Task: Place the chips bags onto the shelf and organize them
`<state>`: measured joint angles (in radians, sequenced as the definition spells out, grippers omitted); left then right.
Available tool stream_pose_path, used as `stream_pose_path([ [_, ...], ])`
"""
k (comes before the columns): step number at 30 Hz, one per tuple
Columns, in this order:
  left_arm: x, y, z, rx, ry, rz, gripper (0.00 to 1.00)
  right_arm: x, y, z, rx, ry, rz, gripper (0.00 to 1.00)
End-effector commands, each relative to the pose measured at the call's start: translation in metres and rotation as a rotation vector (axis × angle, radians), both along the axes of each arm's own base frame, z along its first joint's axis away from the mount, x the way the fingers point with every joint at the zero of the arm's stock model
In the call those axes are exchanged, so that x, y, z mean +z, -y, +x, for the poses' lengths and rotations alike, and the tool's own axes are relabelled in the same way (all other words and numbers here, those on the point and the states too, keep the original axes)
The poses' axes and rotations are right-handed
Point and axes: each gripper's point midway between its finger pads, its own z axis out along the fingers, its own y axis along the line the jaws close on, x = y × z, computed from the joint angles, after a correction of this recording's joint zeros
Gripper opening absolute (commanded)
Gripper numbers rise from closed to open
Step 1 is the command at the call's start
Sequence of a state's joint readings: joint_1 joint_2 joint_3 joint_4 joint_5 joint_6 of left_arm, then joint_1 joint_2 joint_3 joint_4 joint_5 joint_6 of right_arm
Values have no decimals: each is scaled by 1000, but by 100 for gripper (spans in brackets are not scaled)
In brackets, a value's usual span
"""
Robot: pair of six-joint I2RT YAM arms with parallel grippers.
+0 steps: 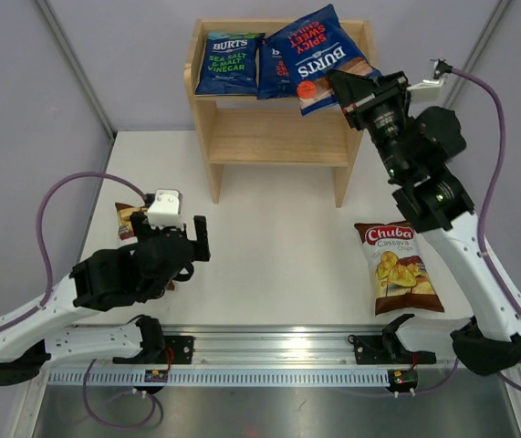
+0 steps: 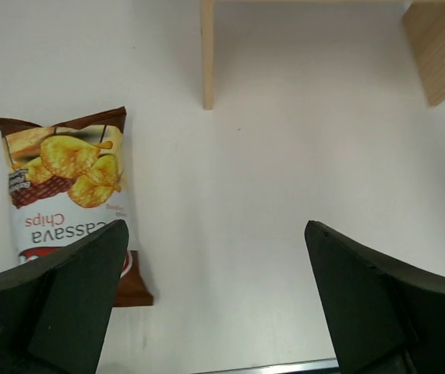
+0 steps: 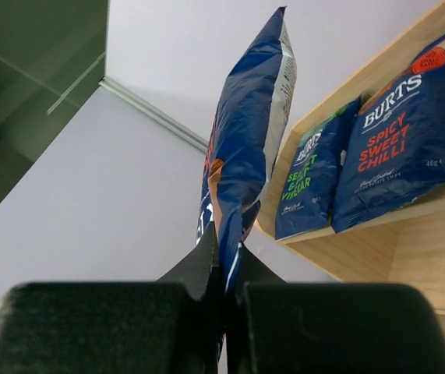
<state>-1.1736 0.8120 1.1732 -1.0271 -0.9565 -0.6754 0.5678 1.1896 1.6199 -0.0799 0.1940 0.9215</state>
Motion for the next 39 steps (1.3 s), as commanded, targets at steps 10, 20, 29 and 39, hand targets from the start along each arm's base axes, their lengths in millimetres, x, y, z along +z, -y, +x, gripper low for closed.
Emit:
stream_pose_path([
  [10,-35,-30,-15,-101,45,38,99,-2,17,92,-253,-121,266,1],
  [20,-42,-32,-16,-100,34,41,99,-28,30,132,-308,-175,343,1],
  [29,-41,-40,-16,-64,43,32,99,-42,39,147,-351,-203,360,1],
  [39,-40,-41,-16,-60,45,25,99,-59,46,157,-416,-208,358,1],
])
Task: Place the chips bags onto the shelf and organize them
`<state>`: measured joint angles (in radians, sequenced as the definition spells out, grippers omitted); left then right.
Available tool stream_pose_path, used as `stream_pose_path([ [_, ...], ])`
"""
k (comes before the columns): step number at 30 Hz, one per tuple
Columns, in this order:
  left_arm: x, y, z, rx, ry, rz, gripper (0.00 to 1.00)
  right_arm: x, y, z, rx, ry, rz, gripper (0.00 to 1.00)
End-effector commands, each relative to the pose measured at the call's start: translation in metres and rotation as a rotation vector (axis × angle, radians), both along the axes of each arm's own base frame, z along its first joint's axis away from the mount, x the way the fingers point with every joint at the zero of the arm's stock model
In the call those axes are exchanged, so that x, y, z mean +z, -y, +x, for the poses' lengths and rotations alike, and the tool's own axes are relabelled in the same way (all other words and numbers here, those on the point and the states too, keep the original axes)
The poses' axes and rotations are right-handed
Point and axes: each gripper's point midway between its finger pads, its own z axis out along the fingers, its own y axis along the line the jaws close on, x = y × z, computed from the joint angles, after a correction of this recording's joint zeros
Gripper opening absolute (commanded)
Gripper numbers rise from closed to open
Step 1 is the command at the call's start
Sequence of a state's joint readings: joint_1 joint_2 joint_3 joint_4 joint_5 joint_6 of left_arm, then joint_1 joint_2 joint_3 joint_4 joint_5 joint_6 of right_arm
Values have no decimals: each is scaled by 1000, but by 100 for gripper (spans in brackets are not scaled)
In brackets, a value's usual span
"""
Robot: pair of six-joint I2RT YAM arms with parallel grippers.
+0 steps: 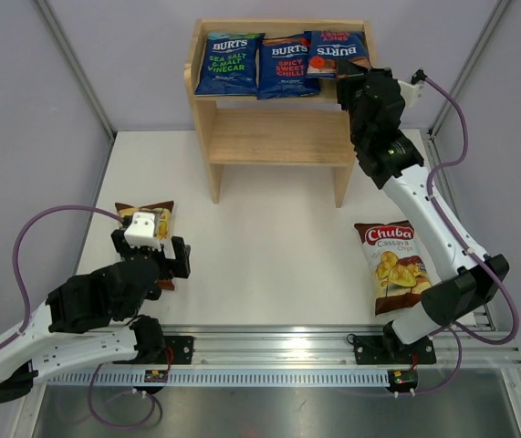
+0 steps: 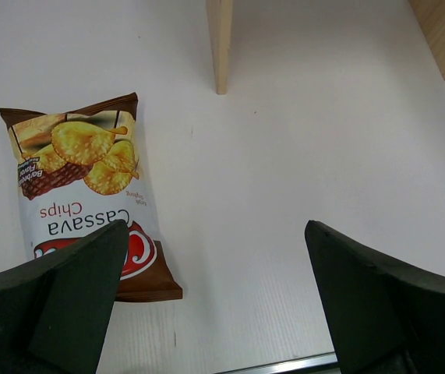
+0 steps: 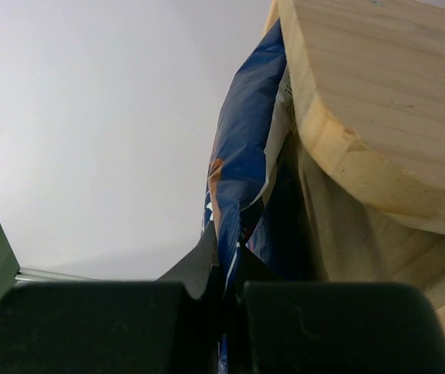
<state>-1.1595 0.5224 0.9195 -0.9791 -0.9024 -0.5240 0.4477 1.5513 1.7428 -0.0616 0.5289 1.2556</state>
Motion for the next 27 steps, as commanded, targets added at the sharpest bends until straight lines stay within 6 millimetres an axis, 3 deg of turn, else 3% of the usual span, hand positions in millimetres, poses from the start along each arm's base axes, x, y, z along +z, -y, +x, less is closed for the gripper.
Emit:
stream_pose_path([
  [1,4,-4,2,22,20,-25,99,16,10,1,-61,61,37,1],
  [14,5,-4,2,25,22,-32,99,-27,4,7,-40,-40,1,8],
  [27,5,-5,2,27,21,-32,99,-34,13,-7,-53,-119,-37,41],
])
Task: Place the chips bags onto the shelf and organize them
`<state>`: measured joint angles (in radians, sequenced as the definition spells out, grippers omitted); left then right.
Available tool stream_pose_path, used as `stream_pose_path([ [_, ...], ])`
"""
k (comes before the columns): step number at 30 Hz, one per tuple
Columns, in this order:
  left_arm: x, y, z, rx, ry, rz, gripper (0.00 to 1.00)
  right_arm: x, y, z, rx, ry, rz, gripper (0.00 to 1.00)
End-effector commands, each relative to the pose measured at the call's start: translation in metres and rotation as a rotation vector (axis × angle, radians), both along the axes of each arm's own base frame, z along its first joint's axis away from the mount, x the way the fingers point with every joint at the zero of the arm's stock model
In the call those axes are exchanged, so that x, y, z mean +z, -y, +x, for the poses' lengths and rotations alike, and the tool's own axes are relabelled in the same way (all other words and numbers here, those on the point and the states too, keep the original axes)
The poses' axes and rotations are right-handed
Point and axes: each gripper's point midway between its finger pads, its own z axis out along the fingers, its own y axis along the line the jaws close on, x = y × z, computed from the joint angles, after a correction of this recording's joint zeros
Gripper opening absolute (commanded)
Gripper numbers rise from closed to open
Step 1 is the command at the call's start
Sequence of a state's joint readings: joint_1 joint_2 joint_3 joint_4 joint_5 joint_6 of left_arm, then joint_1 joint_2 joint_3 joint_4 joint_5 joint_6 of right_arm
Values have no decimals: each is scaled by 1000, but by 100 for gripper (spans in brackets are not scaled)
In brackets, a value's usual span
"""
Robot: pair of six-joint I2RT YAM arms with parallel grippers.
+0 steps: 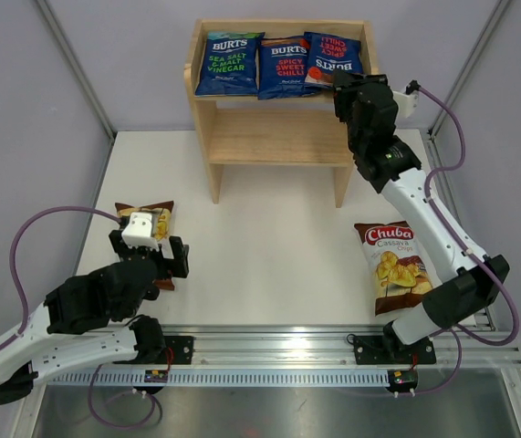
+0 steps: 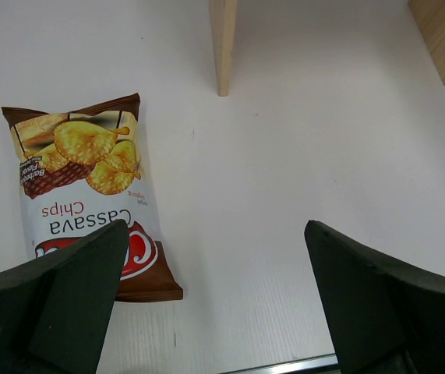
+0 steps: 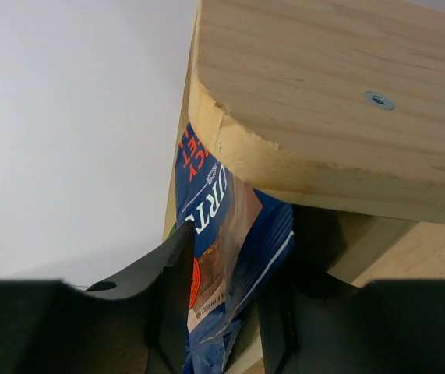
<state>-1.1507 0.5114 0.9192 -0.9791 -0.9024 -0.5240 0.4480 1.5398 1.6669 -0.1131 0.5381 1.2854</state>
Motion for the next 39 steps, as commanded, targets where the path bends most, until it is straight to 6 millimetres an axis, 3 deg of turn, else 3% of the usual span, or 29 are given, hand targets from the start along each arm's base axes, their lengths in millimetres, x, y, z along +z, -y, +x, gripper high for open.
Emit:
stream_pose_path([
  [1,4,-2,2,17,17,-25,99,11,14,-12,-47,-17,-21,43],
  [6,5,-3,2,22,19,-29,99,14,16,-17,-42,-39,-59,50],
  [11,6,-9,3,54,27,-35,99,13,17,-23,-31,-56,-72,69],
  [20,6,-22,7,144,26,-33,99,21,24,-44,-14,-42,-75,74],
  [26,2,-35,21,279,-12,-48,99,23,23,-71,59,-3,-99,100],
  [30,-4,-47,41,341,-47,-57,99,34,23,-97,128,41,-228,100],
  [31,-7,-58,44,391,-61,-66,99,33,25,-103,140,39,-259,100],
  [35,-16,-83,53,514,-107,-84,99,37,31,-149,219,100,-444,99],
  [39,-30,-104,62,594,-167,-114,99,-1,29,-194,392,82,-752,100],
])
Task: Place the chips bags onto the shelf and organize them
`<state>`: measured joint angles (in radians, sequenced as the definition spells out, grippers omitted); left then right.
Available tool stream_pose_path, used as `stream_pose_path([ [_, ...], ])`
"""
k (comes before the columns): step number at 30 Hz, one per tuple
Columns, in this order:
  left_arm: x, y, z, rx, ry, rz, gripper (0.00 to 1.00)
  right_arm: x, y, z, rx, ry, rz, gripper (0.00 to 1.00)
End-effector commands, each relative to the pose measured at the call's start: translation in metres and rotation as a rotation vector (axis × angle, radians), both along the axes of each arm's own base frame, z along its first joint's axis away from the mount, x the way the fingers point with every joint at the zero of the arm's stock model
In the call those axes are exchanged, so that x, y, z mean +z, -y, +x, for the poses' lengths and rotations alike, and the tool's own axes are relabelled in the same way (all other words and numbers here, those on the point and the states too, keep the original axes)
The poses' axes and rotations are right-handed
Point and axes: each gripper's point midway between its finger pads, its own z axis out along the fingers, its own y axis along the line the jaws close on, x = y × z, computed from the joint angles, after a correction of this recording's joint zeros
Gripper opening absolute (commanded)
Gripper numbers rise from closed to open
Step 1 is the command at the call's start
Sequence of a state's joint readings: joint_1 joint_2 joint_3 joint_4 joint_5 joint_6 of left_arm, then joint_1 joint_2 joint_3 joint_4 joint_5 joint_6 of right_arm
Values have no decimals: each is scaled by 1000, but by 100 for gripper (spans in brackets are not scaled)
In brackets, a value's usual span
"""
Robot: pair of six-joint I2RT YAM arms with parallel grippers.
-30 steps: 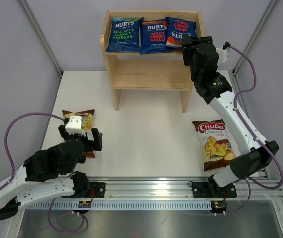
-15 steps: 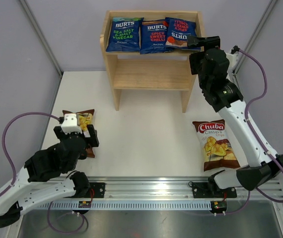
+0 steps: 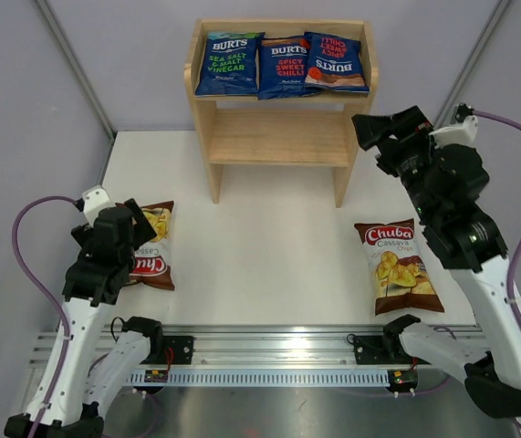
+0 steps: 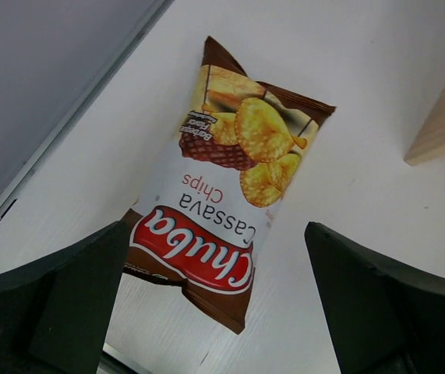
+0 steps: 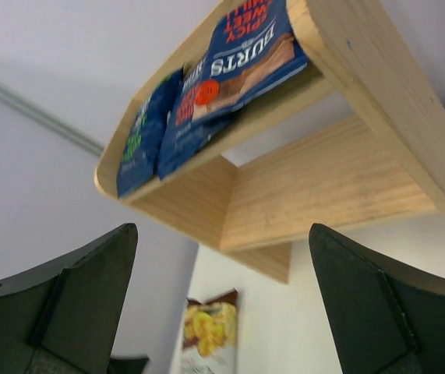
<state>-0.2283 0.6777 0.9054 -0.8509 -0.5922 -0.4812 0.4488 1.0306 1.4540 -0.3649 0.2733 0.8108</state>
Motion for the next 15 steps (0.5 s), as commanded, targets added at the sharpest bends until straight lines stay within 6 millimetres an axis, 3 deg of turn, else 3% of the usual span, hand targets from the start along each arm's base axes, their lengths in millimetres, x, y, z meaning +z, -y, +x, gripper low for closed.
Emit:
stream_pose_path([
  [1,-2,-2,15,-11,6,-52,99,-35,-4,-44,175,-1,-336,100],
  [2,-3,-6,16,11,3,-55,99,-45,1,-63,207,-15,-376,99],
  [4,-7,-16,17,59,-10,-67,99,-81,-3,-82,297,-58,-445,99],
  [5,-9,-18,17,72,-14,-78,99,-81,0,-101,327,-23,-445,100],
  [6,-11,-20,20,83,-12,-93,99,-99,-4,-109,379,-38,-471,99],
  [8,-23,-24,25,92,-33,-141,99,-113,0,-128,404,-28,-461,99],
  [11,-45,-23,36,36,-79,-207,99,-112,-1,-150,448,59,-437,99],
  [12,-46,-21,43,8,-67,-238,99,-121,-5,-153,479,57,-433,100],
  [14,-55,-29,47,17,-76,-239,99,-122,-7,-159,492,86,-411,99],
  [15,-53,-42,50,52,-55,-230,99,-134,-14,-162,536,71,-398,100],
])
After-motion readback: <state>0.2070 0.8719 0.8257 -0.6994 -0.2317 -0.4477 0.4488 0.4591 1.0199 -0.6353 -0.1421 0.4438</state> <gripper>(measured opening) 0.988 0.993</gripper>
